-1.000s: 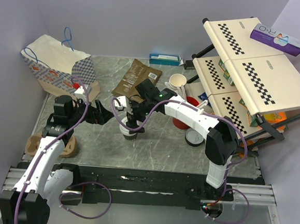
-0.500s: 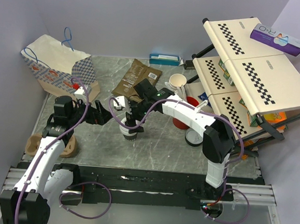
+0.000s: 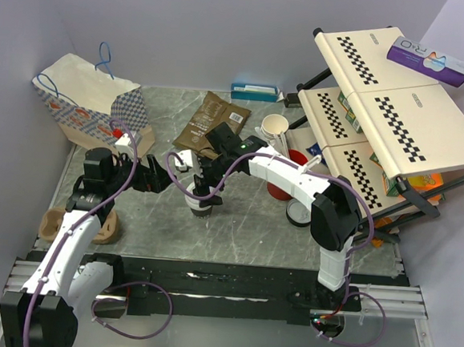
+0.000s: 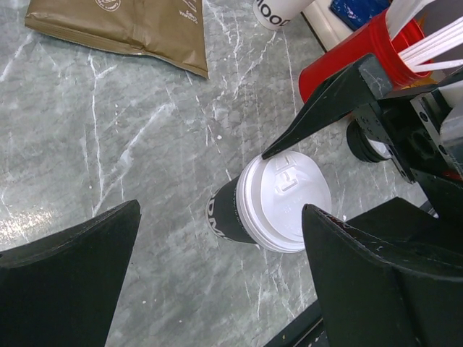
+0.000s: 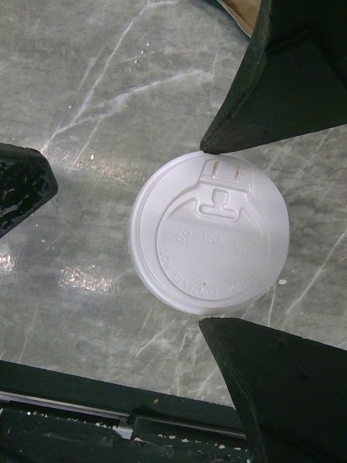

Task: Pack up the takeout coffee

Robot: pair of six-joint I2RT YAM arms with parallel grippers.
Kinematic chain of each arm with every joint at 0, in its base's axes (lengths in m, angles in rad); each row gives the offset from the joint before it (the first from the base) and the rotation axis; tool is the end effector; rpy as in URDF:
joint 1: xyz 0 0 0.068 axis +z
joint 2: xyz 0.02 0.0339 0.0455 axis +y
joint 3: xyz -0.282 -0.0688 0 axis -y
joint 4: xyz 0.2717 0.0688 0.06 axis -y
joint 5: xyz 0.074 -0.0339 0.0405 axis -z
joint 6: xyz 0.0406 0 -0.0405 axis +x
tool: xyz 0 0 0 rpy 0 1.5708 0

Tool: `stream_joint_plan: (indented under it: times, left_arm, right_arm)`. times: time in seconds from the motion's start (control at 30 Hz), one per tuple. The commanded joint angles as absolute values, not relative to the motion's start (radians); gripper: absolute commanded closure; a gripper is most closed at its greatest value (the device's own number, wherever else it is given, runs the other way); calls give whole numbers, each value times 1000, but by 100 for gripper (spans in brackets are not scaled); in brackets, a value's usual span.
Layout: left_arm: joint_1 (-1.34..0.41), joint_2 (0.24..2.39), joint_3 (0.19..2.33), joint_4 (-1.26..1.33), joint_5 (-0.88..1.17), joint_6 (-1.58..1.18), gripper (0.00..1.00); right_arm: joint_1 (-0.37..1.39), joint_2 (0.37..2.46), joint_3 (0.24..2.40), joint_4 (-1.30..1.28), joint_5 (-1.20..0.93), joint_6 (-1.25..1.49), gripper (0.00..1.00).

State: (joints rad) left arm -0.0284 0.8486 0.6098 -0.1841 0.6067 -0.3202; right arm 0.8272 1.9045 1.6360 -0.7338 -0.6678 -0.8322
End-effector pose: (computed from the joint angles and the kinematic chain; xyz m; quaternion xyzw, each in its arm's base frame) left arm 0.2089 -0.0291 0.2751 0.0440 0.8165 -0.3369 0.4668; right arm 0.2843 0.3462 0.2765 -0.7311 0.5444 0.3139 0.2657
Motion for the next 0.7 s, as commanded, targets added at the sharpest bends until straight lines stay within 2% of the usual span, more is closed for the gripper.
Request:
stream_joint_plan:
  times: [0.0, 0.4, 0.67]
  left_arm:
    - [-23, 851, 606, -141, 635, -336, 1]
    - [-25, 868, 603, -129, 643, -337, 1]
    - [-23, 867, 595, -117, 649, -350, 1]
  right_arm:
    - [836, 1902, 1677, -749, -666, -868, 1]
    - [833, 1870, 1713, -759, -692, -819, 24]
    - [833, 1848, 1730, -756, -706, -761, 24]
